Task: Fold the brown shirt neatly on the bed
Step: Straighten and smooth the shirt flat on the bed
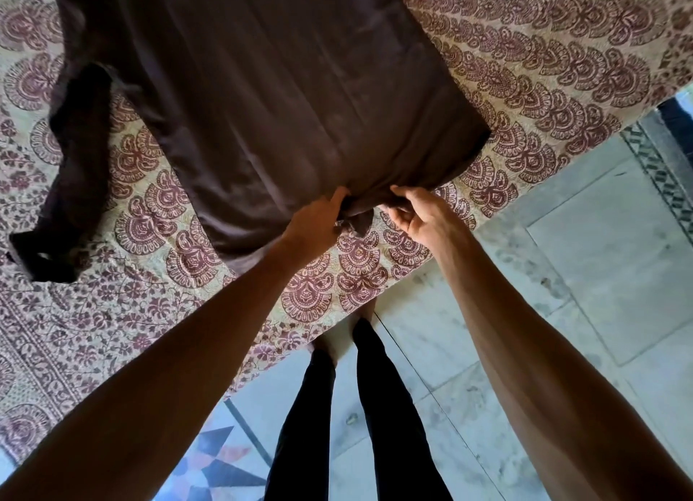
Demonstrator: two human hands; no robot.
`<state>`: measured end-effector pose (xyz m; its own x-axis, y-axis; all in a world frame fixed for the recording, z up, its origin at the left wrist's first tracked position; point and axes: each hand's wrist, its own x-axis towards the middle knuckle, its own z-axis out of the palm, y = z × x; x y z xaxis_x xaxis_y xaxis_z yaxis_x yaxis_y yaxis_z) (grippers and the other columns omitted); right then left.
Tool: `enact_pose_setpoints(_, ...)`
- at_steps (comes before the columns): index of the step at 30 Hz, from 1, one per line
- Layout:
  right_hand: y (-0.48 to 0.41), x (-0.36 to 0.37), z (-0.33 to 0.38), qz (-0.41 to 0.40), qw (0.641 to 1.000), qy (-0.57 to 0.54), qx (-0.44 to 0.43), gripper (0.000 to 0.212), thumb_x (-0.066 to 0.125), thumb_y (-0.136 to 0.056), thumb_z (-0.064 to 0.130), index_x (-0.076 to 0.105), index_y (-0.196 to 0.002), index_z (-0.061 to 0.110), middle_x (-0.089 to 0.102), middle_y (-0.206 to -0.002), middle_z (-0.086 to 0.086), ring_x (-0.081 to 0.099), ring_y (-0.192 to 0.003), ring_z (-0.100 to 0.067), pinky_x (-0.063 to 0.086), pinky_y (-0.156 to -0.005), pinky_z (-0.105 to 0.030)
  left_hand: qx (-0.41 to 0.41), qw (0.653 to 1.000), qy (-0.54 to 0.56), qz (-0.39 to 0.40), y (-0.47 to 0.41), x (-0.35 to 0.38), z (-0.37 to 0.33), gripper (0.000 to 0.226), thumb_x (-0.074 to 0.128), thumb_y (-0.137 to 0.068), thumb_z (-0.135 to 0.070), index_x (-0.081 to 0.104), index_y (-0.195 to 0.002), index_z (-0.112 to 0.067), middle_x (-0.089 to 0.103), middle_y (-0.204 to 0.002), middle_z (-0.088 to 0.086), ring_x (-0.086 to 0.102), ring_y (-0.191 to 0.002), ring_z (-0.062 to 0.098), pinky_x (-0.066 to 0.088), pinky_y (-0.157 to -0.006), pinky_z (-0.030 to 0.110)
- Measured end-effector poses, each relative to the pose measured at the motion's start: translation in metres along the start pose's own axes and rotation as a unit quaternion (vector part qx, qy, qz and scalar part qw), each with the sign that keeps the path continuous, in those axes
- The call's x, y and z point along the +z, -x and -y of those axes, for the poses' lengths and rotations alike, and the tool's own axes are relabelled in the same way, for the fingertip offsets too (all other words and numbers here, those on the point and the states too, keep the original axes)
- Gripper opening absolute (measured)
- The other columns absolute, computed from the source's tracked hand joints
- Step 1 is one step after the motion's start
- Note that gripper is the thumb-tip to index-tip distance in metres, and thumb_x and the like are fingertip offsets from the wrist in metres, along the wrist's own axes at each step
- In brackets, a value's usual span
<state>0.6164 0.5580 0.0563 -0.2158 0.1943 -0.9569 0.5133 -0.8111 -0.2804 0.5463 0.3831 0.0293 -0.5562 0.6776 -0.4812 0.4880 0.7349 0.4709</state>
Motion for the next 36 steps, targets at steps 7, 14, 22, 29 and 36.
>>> enact_pose_setpoints(7, 0.006, 0.008, 0.005, -0.008, 1.000, 0.012, -0.001, 0.015, 0.053, -0.098, 0.008, 0.056, -0.083, 0.007, 0.065, -0.079, -0.016, 0.066, -0.043, -0.016, 0.038, -0.032, -0.013, -0.064, 0.994, -0.064, -0.066, 0.005, -0.002, -0.022, 0.045, 0.060, -0.080, -0.049, 0.053, -0.118, -0.026, 0.067, -0.111, 0.003, 0.065, -0.099, 0.034, 0.049, -0.079, 0.041)
enact_pose_setpoints(14, -0.007, -0.007, -0.020, -0.146, 0.967, 0.197, -0.075, 0.019, 0.073, -0.083, 0.020, 0.057, -0.083, 0.011, 0.057, -0.074, -0.003, 0.054, -0.059, -0.014, 0.046, -0.053, -0.029, 0.033, 0.984, -0.103, -0.143, 0.017, 0.037, -0.039, 0.028, 0.049, -0.091, -0.041, 0.057, -0.105, -0.018, 0.062, -0.096, 0.002, 0.064, -0.084, 0.026, 0.050, -0.062, 0.035)
enact_pose_setpoints(22, -0.009, -0.013, -0.026, -0.123, 0.984, 0.122, -0.043, 0.014, 0.070, -0.081, -0.004, 0.057, -0.085, 0.000, 0.061, -0.086, -0.020, 0.058, -0.066, -0.027, 0.045, -0.037, -0.022, 0.064, 0.988, -0.046, -0.131, 0.031, 0.058, -0.050, 0.018, 0.057, -0.086, -0.026, 0.058, -0.103, -0.021, 0.063, -0.088, 0.000, 0.065, -0.081, 0.024, 0.053, -0.061, 0.036)
enact_pose_setpoints(29, -0.023, -0.023, -0.051, -0.176, 0.938, 0.263, -0.145, 0.029, 0.082, -0.056, 0.032, 0.056, -0.064, 0.021, 0.071, -0.076, -0.009, 0.062, -0.065, -0.023, 0.049, -0.062, -0.035, -0.008, 0.974, -0.194, -0.120, 0.044, 0.052, -0.017, 0.067, 0.064, -0.072, -0.060, 0.047, -0.124, -0.022, 0.054, -0.115, 0.004, 0.055, -0.098, 0.025, 0.045, -0.080, 0.041)
enact_pose_setpoints(36, -0.001, -0.019, -0.069, -0.250, 0.887, 0.343, -0.181, 0.048, 0.060, -0.084, 0.059, 0.074, -0.093, 0.013, 0.075, -0.102, -0.010, 0.068, -0.101, -0.029, 0.051, -0.090, -0.039, -0.031, 0.971, -0.068, -0.227, 0.066, 0.044, 0.020, 0.039, 0.047, -0.094, -0.048, 0.055, -0.120, -0.019, 0.055, -0.117, 0.008, 0.051, -0.102, 0.027, 0.036, -0.093, 0.043)
